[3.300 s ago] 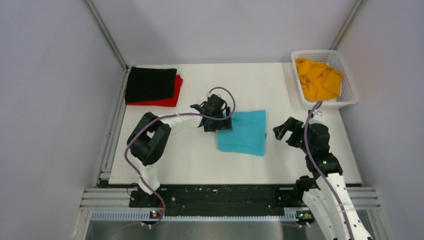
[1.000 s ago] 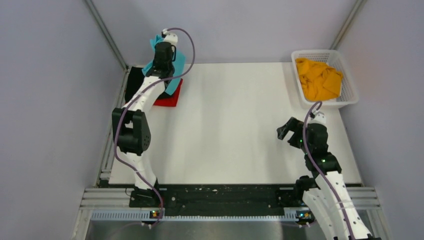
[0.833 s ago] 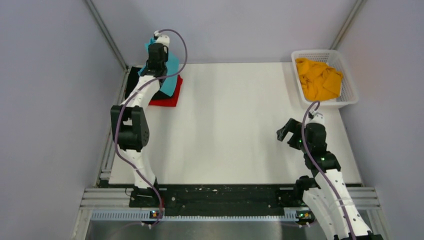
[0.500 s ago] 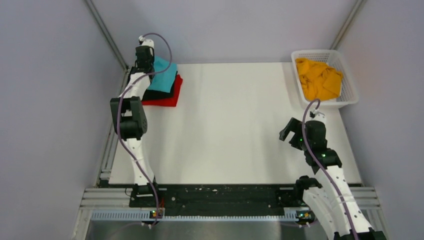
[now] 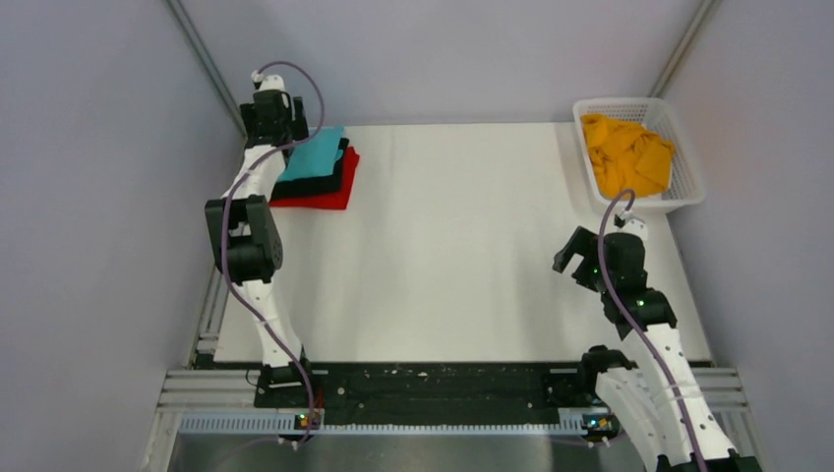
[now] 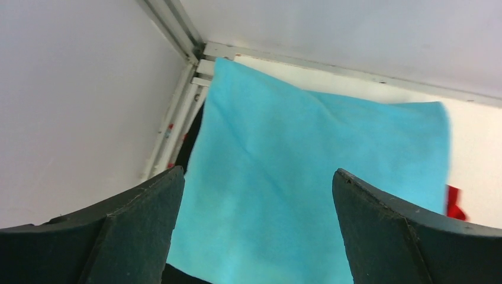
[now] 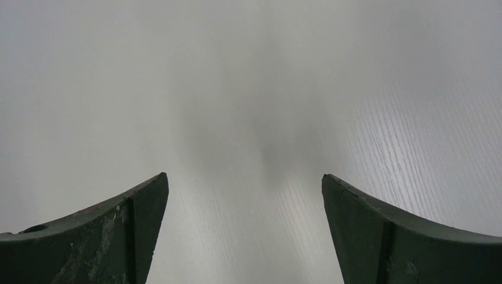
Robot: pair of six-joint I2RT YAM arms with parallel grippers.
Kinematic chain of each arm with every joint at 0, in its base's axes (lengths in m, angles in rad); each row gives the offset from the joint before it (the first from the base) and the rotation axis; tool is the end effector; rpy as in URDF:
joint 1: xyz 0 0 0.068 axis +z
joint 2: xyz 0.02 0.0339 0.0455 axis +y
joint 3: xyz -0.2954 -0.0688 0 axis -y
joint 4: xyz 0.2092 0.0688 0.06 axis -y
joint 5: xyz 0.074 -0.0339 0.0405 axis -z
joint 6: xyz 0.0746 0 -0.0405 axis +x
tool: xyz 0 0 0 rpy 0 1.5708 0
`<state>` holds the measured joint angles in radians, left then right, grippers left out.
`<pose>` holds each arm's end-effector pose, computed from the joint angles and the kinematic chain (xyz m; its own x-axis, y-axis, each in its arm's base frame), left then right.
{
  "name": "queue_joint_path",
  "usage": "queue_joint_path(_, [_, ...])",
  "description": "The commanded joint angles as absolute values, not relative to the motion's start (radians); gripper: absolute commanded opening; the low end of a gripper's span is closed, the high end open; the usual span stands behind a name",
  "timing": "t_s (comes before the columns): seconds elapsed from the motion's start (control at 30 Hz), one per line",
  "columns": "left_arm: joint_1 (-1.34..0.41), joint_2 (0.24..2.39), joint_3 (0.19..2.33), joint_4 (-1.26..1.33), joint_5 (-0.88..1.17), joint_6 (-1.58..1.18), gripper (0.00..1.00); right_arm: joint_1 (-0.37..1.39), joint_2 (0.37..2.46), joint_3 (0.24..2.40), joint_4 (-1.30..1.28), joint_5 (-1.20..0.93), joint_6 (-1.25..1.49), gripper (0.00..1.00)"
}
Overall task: Fold and stack the t-shirts
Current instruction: Reset both arms
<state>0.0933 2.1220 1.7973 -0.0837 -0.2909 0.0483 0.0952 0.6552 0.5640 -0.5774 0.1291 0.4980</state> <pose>0.5213 0.0703 0.2975 -0.4119 0.0079 -0.9112 -0.3318 0.9300 0.1581 0.1161 0.0014 0.2425 -0.5391 0.4244 -0.7275 0.3003 0.9039 0.3047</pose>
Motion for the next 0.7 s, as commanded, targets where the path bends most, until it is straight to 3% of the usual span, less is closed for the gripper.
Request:
queue_joint_path(0.0, [0.091,1.988,1.74,-0.079,-0.148,-0.118,0.99,0.089,0.61,0.597,-0.552,0.099,0.486,0.99])
queue_joint_path(0.13, [0.085,1.843,1.541,0.059,0.103,-0.223,0.99,0.09,0.587,0.571,-0.516,0.064,0.486,0.99])
queue_joint_path(0.37, [0.052,1.554,1.204,0.207,0.236,-0.425,0.99,0.089,0.531,0.561,-0.501,0.069,0.486,0.99])
queue_joint_path(0.5, [-0.034,1.309,0.85,0.324,0.201,-0.51,0.99,0.089,0.472,0.532,-0.482,0.075,0.517,0.99])
queue_joint_path(0.67, [-0.212,1.0,0.599,0.177,0.093,-0.568,0.99,0.089,0.406,0.497,-0.481,0.089,0.518,0.99])
